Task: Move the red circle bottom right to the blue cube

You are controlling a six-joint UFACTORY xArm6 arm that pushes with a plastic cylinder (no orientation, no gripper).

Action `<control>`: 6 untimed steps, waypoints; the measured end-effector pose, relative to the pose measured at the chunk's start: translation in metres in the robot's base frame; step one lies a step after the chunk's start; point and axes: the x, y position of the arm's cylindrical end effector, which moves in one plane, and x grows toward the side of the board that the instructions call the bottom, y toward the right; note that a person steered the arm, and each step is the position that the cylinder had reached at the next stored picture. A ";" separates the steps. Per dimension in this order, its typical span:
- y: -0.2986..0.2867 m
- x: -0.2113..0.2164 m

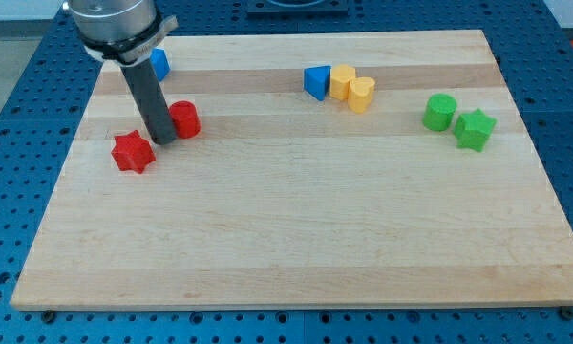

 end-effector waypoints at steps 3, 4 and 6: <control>-0.001 -0.039; 0.002 -0.045; 0.055 -0.038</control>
